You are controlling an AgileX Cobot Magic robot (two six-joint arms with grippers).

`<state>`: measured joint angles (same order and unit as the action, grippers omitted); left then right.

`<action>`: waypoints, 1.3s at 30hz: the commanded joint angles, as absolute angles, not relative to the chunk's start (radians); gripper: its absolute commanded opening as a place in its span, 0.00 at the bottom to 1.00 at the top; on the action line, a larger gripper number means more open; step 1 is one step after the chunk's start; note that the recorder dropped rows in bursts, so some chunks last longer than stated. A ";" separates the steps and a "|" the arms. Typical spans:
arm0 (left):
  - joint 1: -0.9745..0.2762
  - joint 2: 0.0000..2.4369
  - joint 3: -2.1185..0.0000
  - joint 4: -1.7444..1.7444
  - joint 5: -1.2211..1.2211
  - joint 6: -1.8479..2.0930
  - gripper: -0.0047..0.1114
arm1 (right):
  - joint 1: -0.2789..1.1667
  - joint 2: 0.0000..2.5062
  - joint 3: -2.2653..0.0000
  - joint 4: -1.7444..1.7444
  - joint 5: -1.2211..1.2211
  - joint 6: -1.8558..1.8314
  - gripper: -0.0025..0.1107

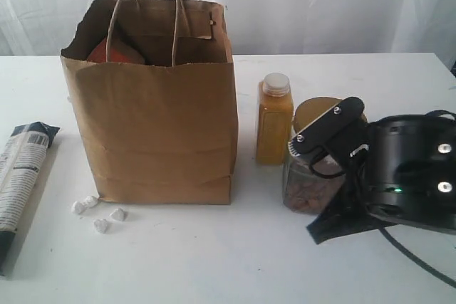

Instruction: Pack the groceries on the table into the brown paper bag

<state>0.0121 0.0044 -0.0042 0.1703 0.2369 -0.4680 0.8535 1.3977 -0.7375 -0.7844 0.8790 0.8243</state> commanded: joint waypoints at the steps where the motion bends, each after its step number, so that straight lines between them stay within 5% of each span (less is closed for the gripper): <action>1: 0.007 0.000 0.000 0.169 0.236 -0.471 0.04 | 0.847 1.309 -0.696 -0.693 0.582 0.795 0.02; 14: 0.007 0.000 0.000 0.169 0.236 -0.471 0.04 | 0.602 1.386 -0.640 -1.465 0.593 1.444 0.02; 21: 0.007 0.000 0.000 0.169 0.236 -0.471 0.04 | 0.506 1.371 -0.656 -1.447 0.615 1.569 0.02; 32: 0.007 0.000 0.000 0.169 0.236 -0.471 0.04 | 0.511 1.107 -0.660 -1.282 -0.098 1.581 0.02; 39: 0.007 0.000 0.000 0.169 0.236 -0.471 0.04 | 0.576 1.285 -0.650 -1.319 -0.180 1.465 0.02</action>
<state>0.0121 0.0044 -0.0042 0.1703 0.2369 -0.4680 0.5527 1.1940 -0.6546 -1.3003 -0.1662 1.5264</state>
